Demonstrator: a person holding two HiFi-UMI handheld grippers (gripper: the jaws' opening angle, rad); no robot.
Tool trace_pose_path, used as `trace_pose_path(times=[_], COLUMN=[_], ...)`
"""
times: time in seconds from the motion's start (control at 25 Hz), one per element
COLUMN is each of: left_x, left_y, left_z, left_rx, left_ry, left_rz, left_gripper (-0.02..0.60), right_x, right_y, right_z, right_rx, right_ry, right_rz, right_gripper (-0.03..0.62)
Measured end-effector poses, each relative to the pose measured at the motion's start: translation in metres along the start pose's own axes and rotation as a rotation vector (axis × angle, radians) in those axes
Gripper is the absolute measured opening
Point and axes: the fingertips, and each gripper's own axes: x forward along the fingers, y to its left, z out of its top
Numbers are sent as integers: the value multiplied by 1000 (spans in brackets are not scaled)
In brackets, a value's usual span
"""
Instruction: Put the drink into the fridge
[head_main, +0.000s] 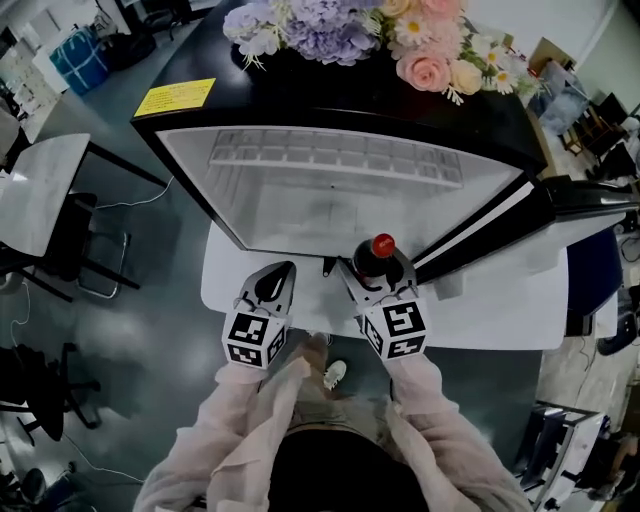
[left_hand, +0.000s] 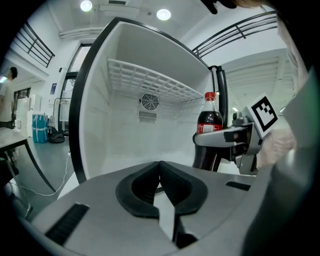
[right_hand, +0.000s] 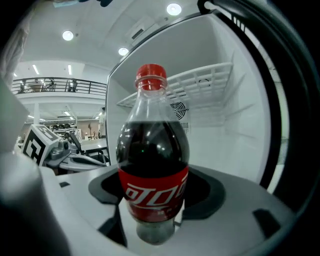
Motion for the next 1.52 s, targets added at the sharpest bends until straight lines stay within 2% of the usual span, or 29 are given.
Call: trace_pose_path(times=[0.48,0.84,0.96,1.2,1.52], left_x=[-2,0,0,-9,-19], left_y=[42,56,56,55,58], left_z=[6,9,6,-2,-12], left_rx=[-28,-69,-73,-88,-105], left_ry=[-1,-13,-8,2,10], left_rz=[88,127,130,145,165], left_gripper=[11,11,11,11,11], right_x=[88,155,175,200,219], right_y=[22,34,40,48,54], right_z=[32,49,52,60,66], right_rx=[-39,-62,-115,-155,-142], right_ry=[-1,-24,-33,-62,-73], right_rz=[121,195,215,255,268], right_gripper=[307,307,307,307,307])
